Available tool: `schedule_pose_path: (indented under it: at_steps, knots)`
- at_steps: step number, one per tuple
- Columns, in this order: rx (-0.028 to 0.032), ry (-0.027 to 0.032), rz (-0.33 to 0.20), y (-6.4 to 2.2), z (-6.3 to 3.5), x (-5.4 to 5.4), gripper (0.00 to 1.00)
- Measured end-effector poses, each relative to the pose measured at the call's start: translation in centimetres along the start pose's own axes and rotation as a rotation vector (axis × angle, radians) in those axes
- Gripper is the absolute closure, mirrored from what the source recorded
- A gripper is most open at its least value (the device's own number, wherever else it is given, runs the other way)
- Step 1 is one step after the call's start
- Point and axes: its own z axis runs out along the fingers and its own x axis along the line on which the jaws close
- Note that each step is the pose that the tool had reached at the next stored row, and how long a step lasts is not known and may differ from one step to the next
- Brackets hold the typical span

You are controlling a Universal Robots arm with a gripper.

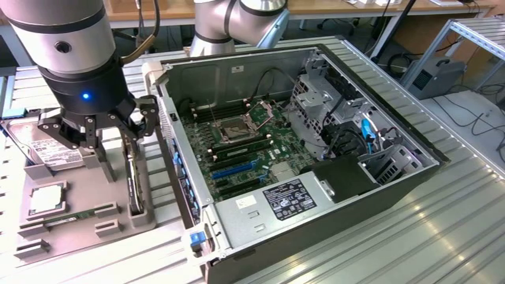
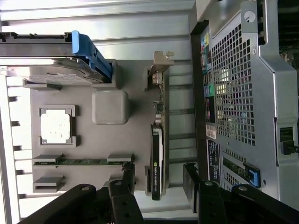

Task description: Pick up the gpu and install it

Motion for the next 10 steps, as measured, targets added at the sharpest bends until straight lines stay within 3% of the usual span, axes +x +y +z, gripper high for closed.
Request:
schedule_pose_path:
  at_steps: [10]
  knots:
    - [0.0000, -0.0001, 0.000, 0.04, 0.34, 0.01, 0.46]
